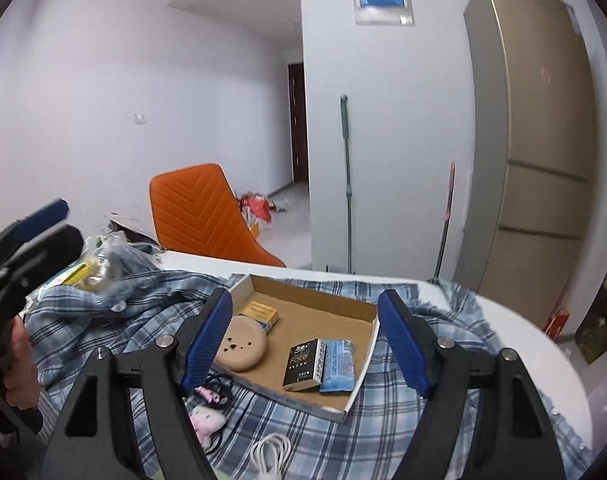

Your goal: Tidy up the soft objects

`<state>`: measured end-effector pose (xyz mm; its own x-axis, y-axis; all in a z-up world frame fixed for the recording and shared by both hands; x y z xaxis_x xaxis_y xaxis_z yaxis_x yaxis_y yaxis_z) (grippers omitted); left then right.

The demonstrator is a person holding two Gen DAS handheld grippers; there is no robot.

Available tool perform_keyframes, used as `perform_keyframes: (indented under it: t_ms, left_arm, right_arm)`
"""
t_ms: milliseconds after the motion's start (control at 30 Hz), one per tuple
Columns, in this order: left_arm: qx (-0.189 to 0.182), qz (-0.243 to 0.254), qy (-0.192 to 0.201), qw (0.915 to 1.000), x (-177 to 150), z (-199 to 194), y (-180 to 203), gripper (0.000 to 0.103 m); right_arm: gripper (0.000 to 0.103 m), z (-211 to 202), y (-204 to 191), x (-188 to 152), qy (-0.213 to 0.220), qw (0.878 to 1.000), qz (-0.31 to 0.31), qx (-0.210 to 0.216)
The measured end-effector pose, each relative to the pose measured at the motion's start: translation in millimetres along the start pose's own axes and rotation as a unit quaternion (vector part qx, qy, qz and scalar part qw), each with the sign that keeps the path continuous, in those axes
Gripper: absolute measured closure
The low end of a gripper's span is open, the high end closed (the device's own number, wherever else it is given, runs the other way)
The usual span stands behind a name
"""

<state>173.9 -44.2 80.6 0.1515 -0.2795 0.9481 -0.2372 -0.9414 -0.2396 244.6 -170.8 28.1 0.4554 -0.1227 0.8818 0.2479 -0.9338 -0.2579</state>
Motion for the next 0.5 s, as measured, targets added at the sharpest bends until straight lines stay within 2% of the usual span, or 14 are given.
perform_keyframes:
  t_ms: [67, 167, 300, 500]
  left_arm:
    - [-0.005, -0.012, -0.001, 0.9999, -5, -14, 4, 0.000]
    - [-0.004, -0.014, -0.002, 0.9999, -16, -32, 11, 0.000]
    - [-0.021, -0.038, -0.028, 0.9987, -40, -42, 16, 0.000]
    - [-0.006, -0.043, -0.055, 0.9975, -84, -39, 13, 0.000]
  right_arm:
    - [0.029, -20, -7, -1, 0.013, 1.000, -0.010, 0.001]
    - [0.029, -40, -14, -12, 0.008, 1.000, -0.007, 0.014]
    - [0.029, -57, -17, -32, 0.018, 1.000, -0.022, 0.007]
    - [0.029, -54, -10, -76, -0.018, 1.000, -0.018, 0.009]
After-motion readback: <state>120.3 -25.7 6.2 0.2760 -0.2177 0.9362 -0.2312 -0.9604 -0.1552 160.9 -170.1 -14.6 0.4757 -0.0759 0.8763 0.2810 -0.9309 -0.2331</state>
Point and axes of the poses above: each gripper's, at about its wrist camera, not at the fingertips, and z roughly the way its jaws point, y to its right, x to its top, the point moved 10 cm from there along z, roughly the way its jaws point, and after that the axes turned 14 degrees about z, right-handed, at the moved point
